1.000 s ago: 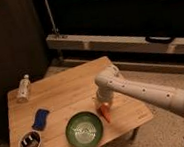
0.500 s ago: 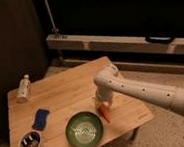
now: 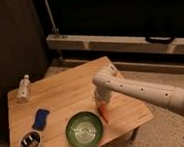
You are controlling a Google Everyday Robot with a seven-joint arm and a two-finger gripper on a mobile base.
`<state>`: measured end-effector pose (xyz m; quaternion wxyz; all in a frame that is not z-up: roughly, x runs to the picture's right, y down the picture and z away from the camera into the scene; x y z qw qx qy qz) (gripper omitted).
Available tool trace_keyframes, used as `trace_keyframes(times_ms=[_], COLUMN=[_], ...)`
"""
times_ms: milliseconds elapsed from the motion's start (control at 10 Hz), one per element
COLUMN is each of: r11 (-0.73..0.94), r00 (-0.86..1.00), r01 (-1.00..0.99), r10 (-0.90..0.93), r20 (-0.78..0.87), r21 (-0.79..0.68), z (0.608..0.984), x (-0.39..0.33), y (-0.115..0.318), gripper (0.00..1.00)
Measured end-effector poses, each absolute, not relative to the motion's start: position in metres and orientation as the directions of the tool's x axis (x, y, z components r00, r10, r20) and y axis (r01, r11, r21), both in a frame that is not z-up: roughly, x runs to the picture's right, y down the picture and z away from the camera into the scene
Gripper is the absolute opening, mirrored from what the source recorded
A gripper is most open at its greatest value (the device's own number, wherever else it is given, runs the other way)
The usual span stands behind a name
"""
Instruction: Drag the pepper across the table
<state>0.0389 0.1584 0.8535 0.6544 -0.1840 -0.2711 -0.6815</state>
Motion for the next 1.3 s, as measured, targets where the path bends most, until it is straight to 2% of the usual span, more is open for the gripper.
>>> trace_keyframes(times_ms=[1300], r11=[-0.043], r00=[-0.152], r01=[0.979], r10=[-0.801], r20=[0.579], r21=[0.197], z=[0.875], x=[-0.038], y=[0.115], gripper=[0.30])
